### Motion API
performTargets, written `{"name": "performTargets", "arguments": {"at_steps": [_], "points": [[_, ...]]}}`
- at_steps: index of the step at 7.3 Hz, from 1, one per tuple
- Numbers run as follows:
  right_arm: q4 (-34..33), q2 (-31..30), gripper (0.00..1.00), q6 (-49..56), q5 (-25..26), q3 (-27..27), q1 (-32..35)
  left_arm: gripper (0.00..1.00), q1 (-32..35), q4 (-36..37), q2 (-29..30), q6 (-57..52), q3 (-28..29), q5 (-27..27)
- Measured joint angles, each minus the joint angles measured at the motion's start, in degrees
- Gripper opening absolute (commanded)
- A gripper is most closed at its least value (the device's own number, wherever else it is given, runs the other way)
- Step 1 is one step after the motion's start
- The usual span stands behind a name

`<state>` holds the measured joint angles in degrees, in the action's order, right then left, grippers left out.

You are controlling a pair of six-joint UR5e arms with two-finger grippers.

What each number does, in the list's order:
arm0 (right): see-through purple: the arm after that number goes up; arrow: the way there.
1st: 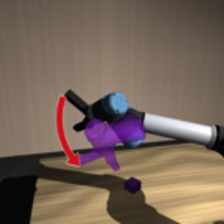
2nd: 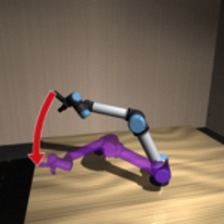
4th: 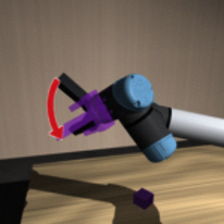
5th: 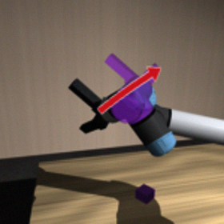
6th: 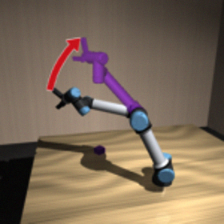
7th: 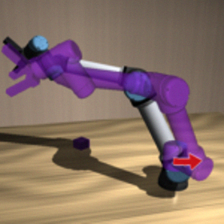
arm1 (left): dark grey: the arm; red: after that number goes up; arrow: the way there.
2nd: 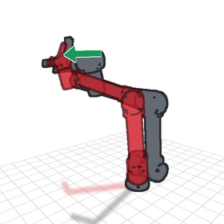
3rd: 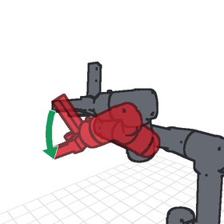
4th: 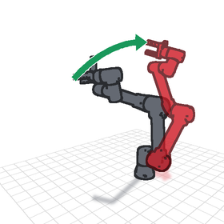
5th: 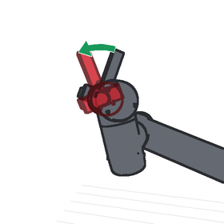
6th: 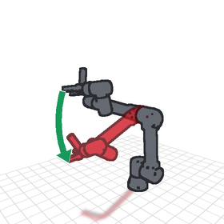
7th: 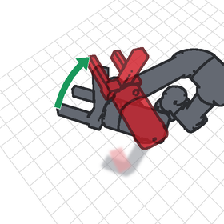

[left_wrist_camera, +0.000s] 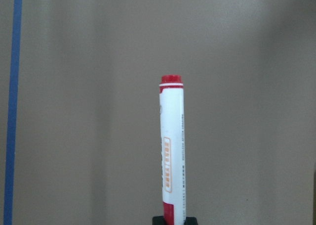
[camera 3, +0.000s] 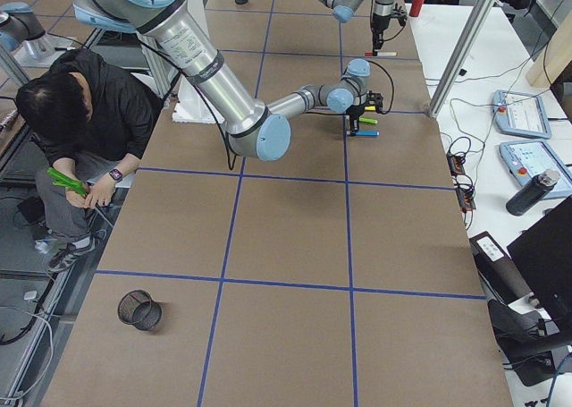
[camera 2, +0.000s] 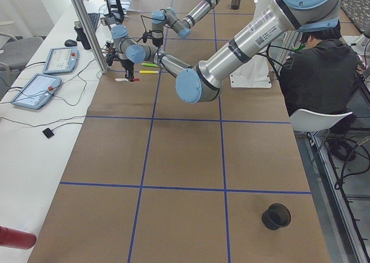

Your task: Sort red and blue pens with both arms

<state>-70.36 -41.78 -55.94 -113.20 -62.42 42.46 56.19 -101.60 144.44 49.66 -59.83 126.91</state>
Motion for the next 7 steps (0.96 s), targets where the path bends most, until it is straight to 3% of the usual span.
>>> {"name": "performTargets", "arguments": {"at_steps": [4, 7], "points": [[-7.24, 0.59, 0.0, 1.99, -2.11, -5.04, 3.12, 0.0, 0.78, 0.02, -1.76, 0.0, -2.17, 0.73], [-19.54, -2.32, 0.0, 11.66, -3.34, -12.85, 7.66, 0.0, 4.14, 0.25, -9.27, -0.93, -10.8, 2.53]]}}
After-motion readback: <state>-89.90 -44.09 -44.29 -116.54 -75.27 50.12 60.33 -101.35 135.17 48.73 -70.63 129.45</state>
